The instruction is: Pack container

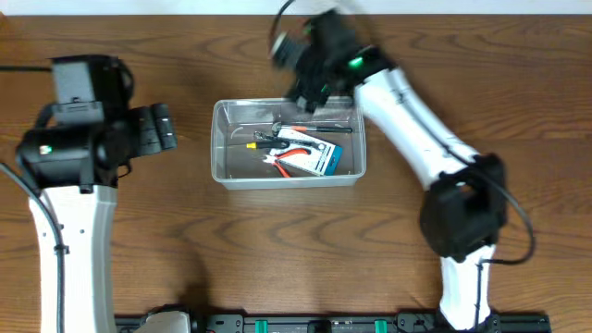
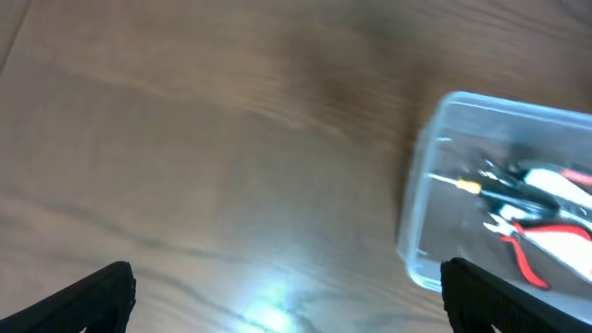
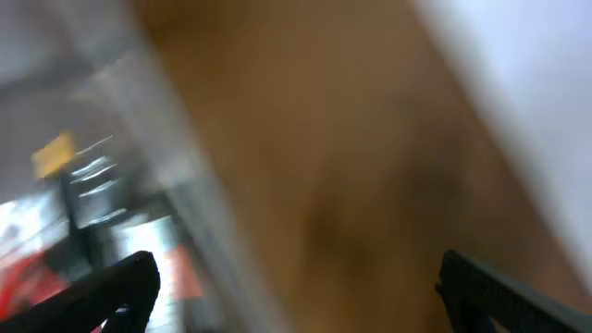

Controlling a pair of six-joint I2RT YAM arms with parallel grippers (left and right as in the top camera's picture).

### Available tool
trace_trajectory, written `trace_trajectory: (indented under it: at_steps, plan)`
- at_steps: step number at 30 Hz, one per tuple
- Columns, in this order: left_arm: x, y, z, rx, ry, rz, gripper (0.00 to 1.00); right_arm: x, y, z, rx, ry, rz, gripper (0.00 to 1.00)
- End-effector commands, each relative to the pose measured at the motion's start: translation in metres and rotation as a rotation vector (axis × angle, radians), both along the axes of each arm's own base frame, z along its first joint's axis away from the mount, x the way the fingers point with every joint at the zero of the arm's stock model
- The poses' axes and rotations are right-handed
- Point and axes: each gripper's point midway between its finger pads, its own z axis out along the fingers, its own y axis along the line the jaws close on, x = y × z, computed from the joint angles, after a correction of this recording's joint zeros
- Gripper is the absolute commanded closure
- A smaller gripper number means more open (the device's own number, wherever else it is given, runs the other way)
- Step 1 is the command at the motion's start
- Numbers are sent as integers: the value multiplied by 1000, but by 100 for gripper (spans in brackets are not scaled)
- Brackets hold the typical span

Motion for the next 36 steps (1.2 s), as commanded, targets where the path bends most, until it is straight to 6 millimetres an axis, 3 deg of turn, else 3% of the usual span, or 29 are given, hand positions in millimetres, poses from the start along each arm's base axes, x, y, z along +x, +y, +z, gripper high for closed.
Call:
trace_trajectory:
  at_steps: [1, 4, 9, 15, 19, 30, 33, 36]
  plan:
    - [5, -4, -10, 84, 28, -44, 2, 50, -98, 88, 228, -98, -432, 1]
    - [21, -6, -9, 84, -10, -47, 2, 75, -152, 104, 271, -166, -542, 1]
    - [47, -5, 6, 108, -120, -63, 2, 78, -233, 112, 267, -173, -676, 1]
    - [29, -2, 1, 124, -59, -55, 2, 50, -298, 98, 224, -64, -833, 1]
    - [19, -10, 10, 122, -77, -77, 2, 39, -313, 106, 229, -62, -871, 1]
    - [-33, -43, 22, 139, -192, -229, 2, -11, -318, 145, 269, -167, -889, 1]
    - [-53, -44, 12, 139, -207, -244, 2, -34, -330, 143, 278, -203, -923, 1]
    - [-69, -41, 0, 137, -232, -242, 2, -56, -339, 128, 278, -207, -952, 1]
